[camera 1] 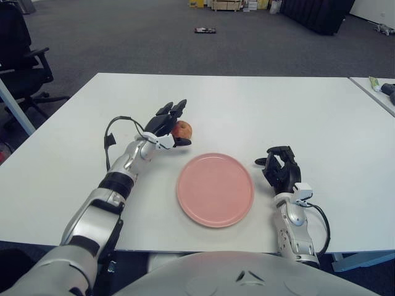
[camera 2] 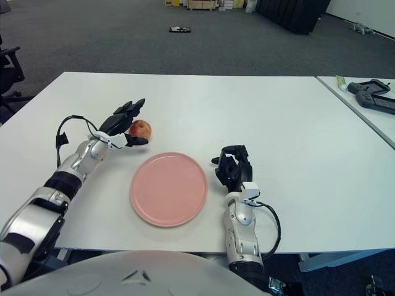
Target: Put the apple into the plate.
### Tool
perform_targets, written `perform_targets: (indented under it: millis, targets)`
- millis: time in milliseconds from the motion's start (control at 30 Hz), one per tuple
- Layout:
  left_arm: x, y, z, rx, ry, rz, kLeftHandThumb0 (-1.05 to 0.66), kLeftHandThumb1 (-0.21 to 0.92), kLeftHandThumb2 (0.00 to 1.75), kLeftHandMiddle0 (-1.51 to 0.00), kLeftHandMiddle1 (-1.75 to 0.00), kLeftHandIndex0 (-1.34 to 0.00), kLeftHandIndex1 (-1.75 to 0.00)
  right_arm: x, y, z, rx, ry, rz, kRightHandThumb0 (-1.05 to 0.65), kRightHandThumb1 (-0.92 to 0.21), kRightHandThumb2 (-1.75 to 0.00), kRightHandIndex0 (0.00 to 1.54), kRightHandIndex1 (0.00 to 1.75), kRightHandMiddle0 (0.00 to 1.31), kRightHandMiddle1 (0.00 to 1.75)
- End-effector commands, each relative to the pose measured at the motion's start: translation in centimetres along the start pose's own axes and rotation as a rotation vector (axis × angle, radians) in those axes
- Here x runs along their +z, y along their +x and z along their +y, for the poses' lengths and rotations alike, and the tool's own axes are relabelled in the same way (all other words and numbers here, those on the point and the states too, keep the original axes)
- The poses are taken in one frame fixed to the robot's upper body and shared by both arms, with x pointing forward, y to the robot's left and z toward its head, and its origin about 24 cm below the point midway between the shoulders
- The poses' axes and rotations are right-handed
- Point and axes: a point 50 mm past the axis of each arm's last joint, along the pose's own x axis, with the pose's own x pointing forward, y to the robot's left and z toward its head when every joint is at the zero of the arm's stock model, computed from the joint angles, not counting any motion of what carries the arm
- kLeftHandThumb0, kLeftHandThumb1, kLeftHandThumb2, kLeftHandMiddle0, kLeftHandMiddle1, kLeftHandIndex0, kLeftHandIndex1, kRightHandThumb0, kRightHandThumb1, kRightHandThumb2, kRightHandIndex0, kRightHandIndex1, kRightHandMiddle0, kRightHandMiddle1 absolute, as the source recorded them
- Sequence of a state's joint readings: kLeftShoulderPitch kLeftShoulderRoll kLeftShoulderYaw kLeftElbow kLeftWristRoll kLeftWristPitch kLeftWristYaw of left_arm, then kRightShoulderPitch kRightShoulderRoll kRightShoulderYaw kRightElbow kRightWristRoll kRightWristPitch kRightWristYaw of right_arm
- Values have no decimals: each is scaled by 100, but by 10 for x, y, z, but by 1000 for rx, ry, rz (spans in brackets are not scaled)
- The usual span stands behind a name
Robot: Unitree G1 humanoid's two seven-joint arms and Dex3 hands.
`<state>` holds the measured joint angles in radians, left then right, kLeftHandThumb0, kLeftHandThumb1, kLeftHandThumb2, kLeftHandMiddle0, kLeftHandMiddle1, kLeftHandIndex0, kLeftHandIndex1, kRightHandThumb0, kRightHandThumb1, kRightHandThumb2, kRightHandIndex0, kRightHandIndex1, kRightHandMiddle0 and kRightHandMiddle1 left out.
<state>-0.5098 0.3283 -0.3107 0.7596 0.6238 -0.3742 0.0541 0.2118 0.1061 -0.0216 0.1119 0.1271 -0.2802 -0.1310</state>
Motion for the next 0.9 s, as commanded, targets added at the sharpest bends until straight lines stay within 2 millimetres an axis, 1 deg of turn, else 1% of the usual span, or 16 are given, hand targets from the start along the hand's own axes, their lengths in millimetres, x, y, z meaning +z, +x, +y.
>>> perform_targets:
  millis: [0, 233, 500, 633, 867]
  targets:
    - [2, 7, 5, -36, 25, -11, -105, 75, 17, 0, 0, 0, 0, -8, -1, 1, -18, 10, 42, -38, -72, -81, 56, 146, 32, 175]
    - [-4, 12, -6, -129, 37, 33, -104, 76, 18, 0, 0, 0, 0, -8, 0, 1, -22, -1, 42, -38, -72, -81, 55, 145, 32, 175]
    - [-14, 19, -18, -233, 81, 160, -101, 77, 18, 0, 0, 0, 0, -9, -1, 0, -17, -2, 22, -38, -71, -81, 56, 144, 32, 175]
    - [-21, 18, -23, -261, 117, 216, -101, 79, 19, 0, 0, 0, 0, -8, -2, -1, -20, 0, 14, -38, -71, -82, 56, 143, 32, 175]
    - [-26, 15, -28, -280, 130, 263, -100, 83, 21, 0, 0, 0, 0, -8, -3, -1, -28, 12, 11, -38, -71, -83, 56, 143, 32, 175]
